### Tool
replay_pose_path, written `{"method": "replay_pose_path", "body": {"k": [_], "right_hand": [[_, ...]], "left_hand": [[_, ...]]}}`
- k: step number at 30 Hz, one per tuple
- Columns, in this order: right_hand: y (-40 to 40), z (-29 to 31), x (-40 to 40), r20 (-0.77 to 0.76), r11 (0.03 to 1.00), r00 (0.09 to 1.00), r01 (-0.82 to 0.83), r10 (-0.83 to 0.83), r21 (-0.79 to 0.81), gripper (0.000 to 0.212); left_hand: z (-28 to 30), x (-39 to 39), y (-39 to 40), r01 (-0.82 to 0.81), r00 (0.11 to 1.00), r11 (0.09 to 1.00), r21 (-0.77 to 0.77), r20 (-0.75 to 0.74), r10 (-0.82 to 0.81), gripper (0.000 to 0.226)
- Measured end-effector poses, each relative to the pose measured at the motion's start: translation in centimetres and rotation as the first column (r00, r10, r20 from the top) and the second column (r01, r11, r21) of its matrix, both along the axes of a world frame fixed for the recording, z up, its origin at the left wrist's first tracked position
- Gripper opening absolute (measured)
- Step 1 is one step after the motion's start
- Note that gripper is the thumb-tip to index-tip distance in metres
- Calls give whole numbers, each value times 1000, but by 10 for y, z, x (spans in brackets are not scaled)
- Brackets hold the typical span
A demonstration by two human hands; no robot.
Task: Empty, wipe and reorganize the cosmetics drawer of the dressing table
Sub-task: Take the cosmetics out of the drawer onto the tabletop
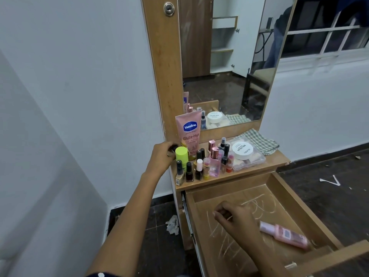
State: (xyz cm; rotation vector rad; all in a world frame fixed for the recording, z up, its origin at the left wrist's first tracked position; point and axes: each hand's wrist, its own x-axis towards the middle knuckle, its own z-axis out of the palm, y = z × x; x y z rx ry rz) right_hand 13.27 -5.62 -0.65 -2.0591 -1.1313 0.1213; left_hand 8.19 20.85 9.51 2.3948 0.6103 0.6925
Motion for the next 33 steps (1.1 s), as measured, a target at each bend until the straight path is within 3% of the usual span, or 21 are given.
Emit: {"method": "replay_pose_path", "body": {"k": [9, 14, 18, 21, 23, 25, 28, 30, 33], "right_hand": [[0, 5, -1, 0, 999, 1000, -10, 10, -38, 15], [0, 2, 1, -9, 999, 1000, -16, 15, -49, 5], [0, 2, 1, -8, 999, 1000, -16, 16, -48, 5], [0, 5, 1, -7, 999, 1000, -23, 23, -41, 4], [-5, 8, 4, -8, 999, 1000, 7, -7, -41, 4], [-17, 14, 13, 27, 990, 995, 100, -98, -103, 7], [-51, 28, 30, 84, 885, 962, 271, -258, -378, 19], [-72, 38, 41, 151, 741, 937, 343, -316, -577, 27], [-89, 44, 52, 200, 535, 939, 326, -281, -780, 39]], "left_hand": [[-5, 2, 2, 3, 1000, 1000, -17, -30, -4, 38], [-6, -4, -2, -15, 1000, 1000, -3, -10, 15, 42], [-12, -28, -18, -204, 972, 977, 69, 135, 193, 32], [-22, -59, -52, -375, 893, 925, 57, 289, 345, 23], [-31, -77, -86, -419, 855, 907, 41, 355, 379, 19], [-42, -88, -120, -378, 876, 922, 87, 355, 326, 15], [-62, -90, -159, -204, 956, 960, 191, 251, 153, 13], [-70, -84, -175, -100, 982, 976, 194, 179, 65, 20], [-75, -72, -194, -15, 994, 978, 207, 108, -8, 25]]}}
